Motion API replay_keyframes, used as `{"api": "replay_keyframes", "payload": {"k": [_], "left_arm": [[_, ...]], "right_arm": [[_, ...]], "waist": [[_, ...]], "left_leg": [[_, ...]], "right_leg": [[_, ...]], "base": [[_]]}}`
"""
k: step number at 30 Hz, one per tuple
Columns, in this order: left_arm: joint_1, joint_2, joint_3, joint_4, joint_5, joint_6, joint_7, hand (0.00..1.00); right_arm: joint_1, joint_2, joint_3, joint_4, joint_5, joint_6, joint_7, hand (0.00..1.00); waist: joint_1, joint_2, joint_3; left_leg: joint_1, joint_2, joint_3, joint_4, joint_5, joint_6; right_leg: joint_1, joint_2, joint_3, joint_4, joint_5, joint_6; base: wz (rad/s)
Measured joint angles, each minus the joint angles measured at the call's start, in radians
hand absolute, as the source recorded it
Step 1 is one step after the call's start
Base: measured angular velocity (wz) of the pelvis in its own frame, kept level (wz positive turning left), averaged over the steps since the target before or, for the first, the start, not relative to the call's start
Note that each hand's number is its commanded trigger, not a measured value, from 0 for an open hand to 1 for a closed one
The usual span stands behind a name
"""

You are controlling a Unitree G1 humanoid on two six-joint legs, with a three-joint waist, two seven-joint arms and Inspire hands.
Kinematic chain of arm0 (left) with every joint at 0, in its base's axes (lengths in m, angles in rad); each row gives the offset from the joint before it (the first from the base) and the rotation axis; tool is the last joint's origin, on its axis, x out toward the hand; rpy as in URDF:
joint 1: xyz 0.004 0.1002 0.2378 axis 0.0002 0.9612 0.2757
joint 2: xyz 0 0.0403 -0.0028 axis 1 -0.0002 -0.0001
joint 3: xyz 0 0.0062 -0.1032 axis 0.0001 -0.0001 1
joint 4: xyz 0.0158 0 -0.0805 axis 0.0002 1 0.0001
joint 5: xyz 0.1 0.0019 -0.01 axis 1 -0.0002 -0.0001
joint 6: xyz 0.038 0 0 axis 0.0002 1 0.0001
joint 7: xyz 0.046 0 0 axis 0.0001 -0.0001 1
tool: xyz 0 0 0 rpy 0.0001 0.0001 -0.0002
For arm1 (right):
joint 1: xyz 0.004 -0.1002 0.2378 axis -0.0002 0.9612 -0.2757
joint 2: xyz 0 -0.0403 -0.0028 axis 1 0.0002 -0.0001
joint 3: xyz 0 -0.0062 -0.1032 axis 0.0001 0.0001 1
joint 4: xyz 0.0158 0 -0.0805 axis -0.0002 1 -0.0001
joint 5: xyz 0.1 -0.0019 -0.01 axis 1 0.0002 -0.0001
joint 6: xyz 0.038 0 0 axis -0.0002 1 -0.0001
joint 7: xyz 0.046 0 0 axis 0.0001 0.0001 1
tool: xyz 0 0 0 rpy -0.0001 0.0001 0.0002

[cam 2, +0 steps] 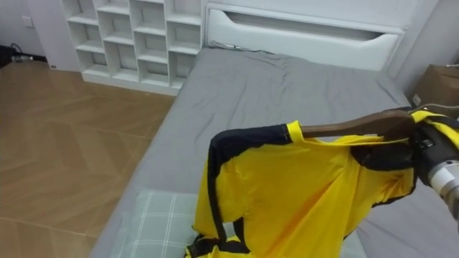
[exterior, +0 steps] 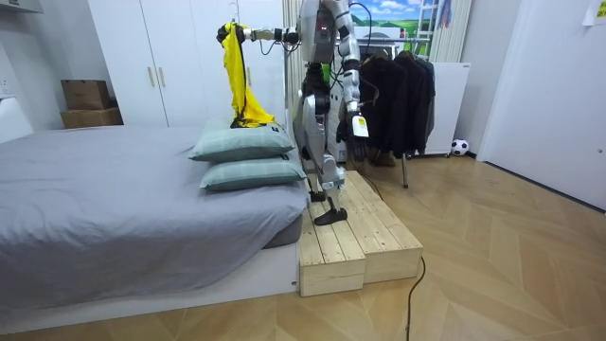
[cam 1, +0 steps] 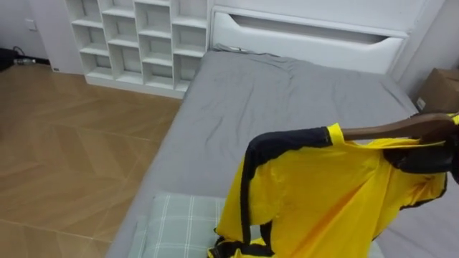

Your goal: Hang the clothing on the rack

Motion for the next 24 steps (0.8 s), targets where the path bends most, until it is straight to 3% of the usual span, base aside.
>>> {"api": "replay_keyframes", "payload": {"k": [5, 11, 16, 24], "left_arm": [[-0.026, -0.004, -0.029, 0.018, 0.002, 0.023, -0.057, 0.00], [-0.057, 0.000, -0.037, -0.032, 0.013, 0.028, -0.074, 0.00], [-0.078, 0.006, -0.053, -0.074, 0.013, 0.027, -0.080, 0.00], [-0.098, 0.005, -0.061, -0.070, 0.013, 0.029, -0.121, 0.00]], "right_arm": [[-0.001, 0.000, 0.000, -0.026, -0.096, 0.000, 0.011, 1.00], [0.001, 0.000, 0.001, -0.090, -0.143, 0.008, 0.040, 1.00], [0.002, 0.000, 0.001, -0.124, -0.247, 0.026, 0.085, 1.00], [0.004, 0.000, 0.001, -0.208, -0.351, 0.052, 0.148, 1.00]], "waist": [[-0.014, -0.005, 0.0018], [-0.030, -0.027, 0.0123], [-0.039, -0.057, 0.0043], [-0.051, -0.063, 0.0054]], "left_leg": [[-0.009, -0.002, -0.015, 0.003, 0.000, 0.000], [-0.014, -0.001, -0.014, 0.003, 0.000, 0.000], [-0.013, 0.000, -0.013, 0.002, 0.000, 0.000], [-0.013, 0.000, -0.012, 0.001, 0.000, 0.000]], "right_leg": [[0.000, -0.003, -0.010, -0.001, -0.004, 0.002], [-0.008, -0.003, -0.011, 0.001, -0.005, 0.001], [-0.008, -0.002, -0.009, 0.001, -0.004, 0.001], [-0.009, -0.002, -0.009, 0.002, -0.004, 0.001]], "base": [[0.08], [0.00], [0.00], [0.00]]}}
